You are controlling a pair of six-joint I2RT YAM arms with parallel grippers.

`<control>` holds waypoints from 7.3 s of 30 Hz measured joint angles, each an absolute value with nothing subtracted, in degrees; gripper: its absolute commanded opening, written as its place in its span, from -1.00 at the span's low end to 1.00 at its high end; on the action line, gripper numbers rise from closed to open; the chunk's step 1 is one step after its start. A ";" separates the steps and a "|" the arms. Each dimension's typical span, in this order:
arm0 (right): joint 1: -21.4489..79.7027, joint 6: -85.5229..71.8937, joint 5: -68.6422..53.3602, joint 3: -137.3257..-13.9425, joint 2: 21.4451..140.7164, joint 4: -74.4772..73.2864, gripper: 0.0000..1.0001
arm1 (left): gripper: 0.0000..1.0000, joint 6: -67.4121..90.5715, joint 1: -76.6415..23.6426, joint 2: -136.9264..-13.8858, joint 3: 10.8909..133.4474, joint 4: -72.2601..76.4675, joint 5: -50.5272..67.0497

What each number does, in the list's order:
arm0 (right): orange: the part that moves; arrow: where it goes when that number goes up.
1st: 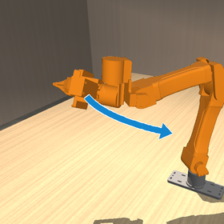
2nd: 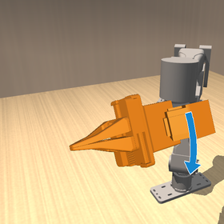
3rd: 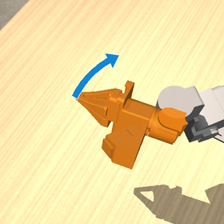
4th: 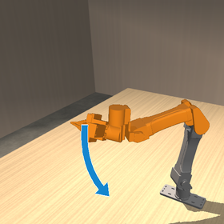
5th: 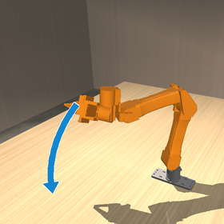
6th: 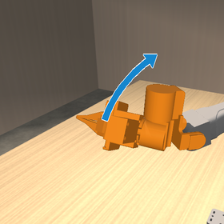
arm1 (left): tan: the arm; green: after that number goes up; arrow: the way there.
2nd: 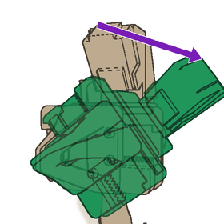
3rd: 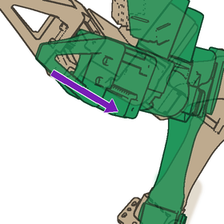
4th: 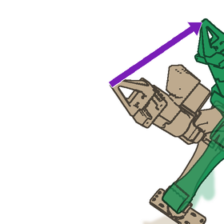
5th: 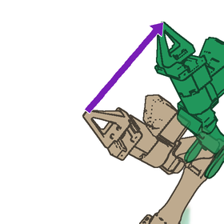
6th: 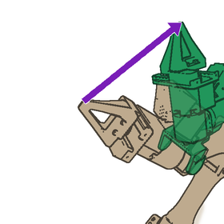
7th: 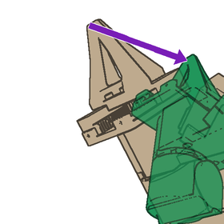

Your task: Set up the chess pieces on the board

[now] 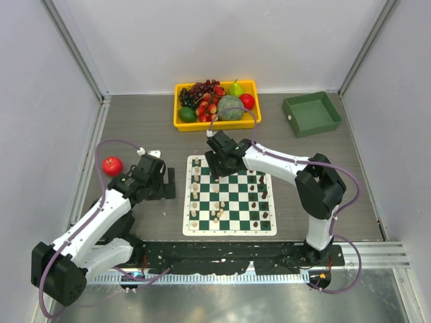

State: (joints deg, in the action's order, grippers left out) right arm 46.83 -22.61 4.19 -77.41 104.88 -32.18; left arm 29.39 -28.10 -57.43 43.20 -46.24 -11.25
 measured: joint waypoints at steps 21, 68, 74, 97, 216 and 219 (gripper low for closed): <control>46.83 -21.06 4.14 -83.00 113.67 -32.42 -0.30 | 0.99 30.63 -26.11 -52.97 41.95 -44.97 -9.28; 47.44 -16.53 8.95 -110.30 129.91 -39.55 -0.65 | 0.99 29.74 -26.00 -53.01 40.95 -45.04 -9.39; 47.13 -15.94 9.50 -111.13 130.91 -41.12 -0.64 | 0.99 29.54 -25.76 -52.99 40.36 -45.04 -9.39; 46.30 -14.87 8.54 -112.40 132.75 -41.87 -0.41 | 0.99 29.47 -25.36 -52.99 40.36 -45.04 -9.39; 46.78 -24.47 -1.96 -86.17 113.65 -30.00 -0.62 | 0.99 29.78 -25.10 -49.84 41.32 -47.48 -14.00; 45.69 -24.60 -2.63 -86.89 114.83 -29.54 -0.62 | 0.99 29.76 -25.10 -49.87 41.32 -47.48 -14.02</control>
State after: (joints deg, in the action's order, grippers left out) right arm 45.69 -24.60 -2.63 -86.89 114.83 -29.54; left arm 29.76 -25.10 -49.87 41.32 -47.48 -14.02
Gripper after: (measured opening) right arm 0.192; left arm 0.994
